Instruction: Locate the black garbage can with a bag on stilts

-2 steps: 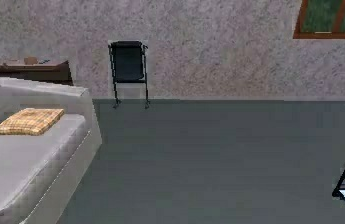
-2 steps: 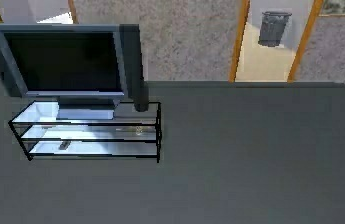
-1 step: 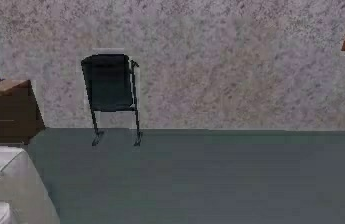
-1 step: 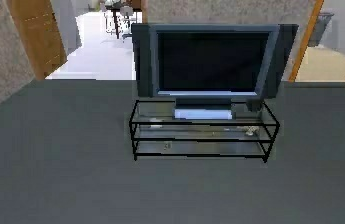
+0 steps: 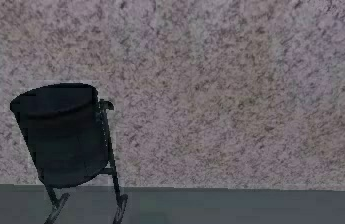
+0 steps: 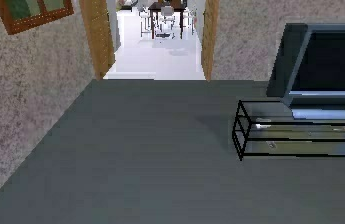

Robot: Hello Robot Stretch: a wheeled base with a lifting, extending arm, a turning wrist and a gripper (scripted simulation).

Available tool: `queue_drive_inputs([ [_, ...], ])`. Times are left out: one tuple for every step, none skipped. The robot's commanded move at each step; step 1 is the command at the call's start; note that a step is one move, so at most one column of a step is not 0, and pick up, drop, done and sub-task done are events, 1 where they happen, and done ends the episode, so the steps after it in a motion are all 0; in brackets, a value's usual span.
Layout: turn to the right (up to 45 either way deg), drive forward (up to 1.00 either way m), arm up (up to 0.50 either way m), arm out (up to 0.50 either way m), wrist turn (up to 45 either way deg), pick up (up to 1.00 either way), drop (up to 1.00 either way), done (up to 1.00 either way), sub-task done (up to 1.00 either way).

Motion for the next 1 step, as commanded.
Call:
queue_drive_inputs([
  [6.0,0.00,0.00,0.00,0.0,0.00,0.00,0.00,0.00],
])
